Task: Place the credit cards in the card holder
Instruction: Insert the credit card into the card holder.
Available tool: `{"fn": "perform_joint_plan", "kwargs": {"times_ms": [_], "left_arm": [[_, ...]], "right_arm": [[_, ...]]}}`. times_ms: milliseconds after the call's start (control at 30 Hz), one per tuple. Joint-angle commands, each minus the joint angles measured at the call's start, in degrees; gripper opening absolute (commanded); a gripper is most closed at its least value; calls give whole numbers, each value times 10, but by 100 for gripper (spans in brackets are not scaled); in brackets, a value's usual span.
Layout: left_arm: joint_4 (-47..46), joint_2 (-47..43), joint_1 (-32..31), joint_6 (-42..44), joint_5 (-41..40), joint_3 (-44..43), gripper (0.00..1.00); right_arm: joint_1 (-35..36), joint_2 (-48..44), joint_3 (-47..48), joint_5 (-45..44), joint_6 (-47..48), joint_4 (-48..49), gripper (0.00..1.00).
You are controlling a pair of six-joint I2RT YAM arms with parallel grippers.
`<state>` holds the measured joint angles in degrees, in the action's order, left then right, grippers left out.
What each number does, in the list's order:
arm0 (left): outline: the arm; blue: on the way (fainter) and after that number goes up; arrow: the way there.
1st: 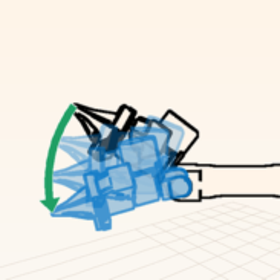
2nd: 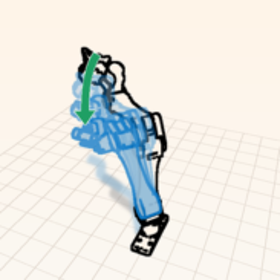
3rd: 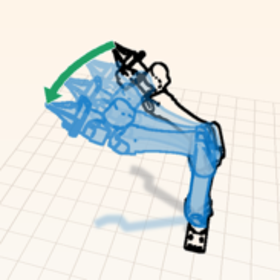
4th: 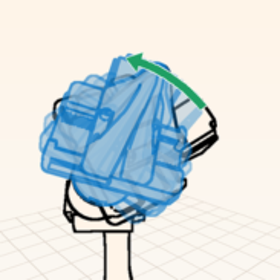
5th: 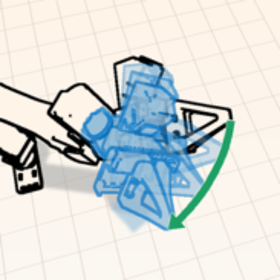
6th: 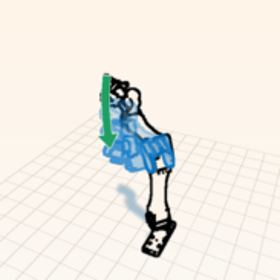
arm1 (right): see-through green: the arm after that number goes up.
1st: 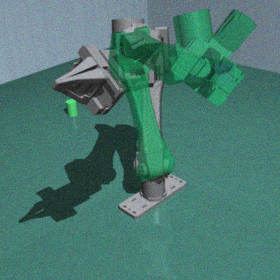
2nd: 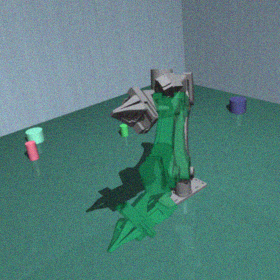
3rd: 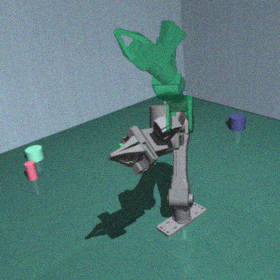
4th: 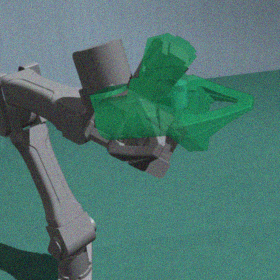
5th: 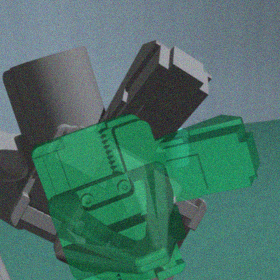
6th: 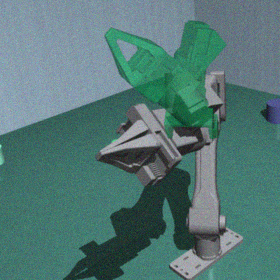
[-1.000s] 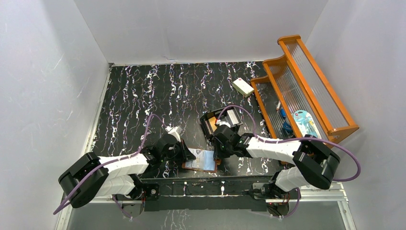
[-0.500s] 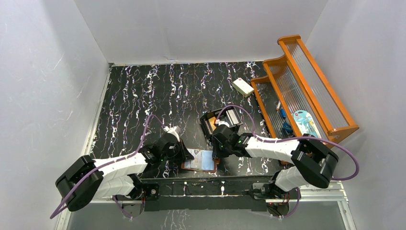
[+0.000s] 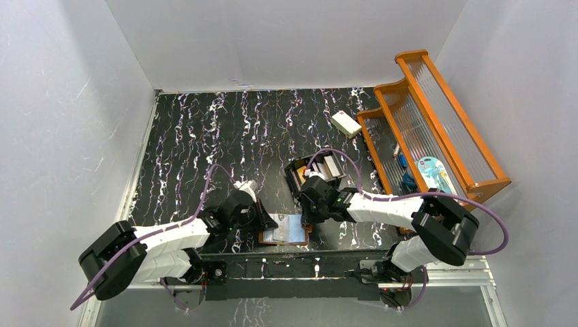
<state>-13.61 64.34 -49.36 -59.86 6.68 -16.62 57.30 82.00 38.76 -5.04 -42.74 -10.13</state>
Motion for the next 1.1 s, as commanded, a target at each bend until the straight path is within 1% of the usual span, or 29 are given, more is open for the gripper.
{"fn": "perform_joint_plan", "kwargs": {"times_ms": [0, 100, 200, 467, 600, 667, 767, 833, 900, 933, 1000, 1067], "left_arm": [[32, 9, -11, 22, 6, -18, 0], [31, 30, -12, 39, 10, -32, 0], [44, 42, -13, 35, 16, -35, 0], [43, -1, -21, -51, -30, -4, 0], [8, -16, -24, -92, -59, 11, 0], [-4, -7, -24, -91, -62, 10, 0], [-12, 30, -27, -76, -48, -7, 0], [-37, 58, -34, -73, -37, -11, 1], [-46, 86, -41, -66, -30, -23, 3], [-38, 94, -44, -61, -30, -32, 6], [-12, 100, -50, -48, -32, -53, 14], [12, 92, -53, -46, -40, -61, 24]], "right_arm": [[4, 27, 15, 5, 9, -14, 21], [4, 35, 17, 6, 5, -11, 20], [4, 32, 19, 7, 1, -10, 21], [4, 18, 18, 0, -10, -14, 20], [4, 4, 2, 3, -32, 14, 18], [4, -5, -6, 5, -49, 29, 17], [4, -15, -14, 0, -64, 40, 17], [4, -19, -24, -3, -81, 52, 17], [4, -21, -29, -4, -88, 62, 17], [4, -21, -30, -4, -91, 66, 17], [4, -23, -30, -5, -95, 69, 17], [4, -25, -23, -9, -94, 57, 21]]}}
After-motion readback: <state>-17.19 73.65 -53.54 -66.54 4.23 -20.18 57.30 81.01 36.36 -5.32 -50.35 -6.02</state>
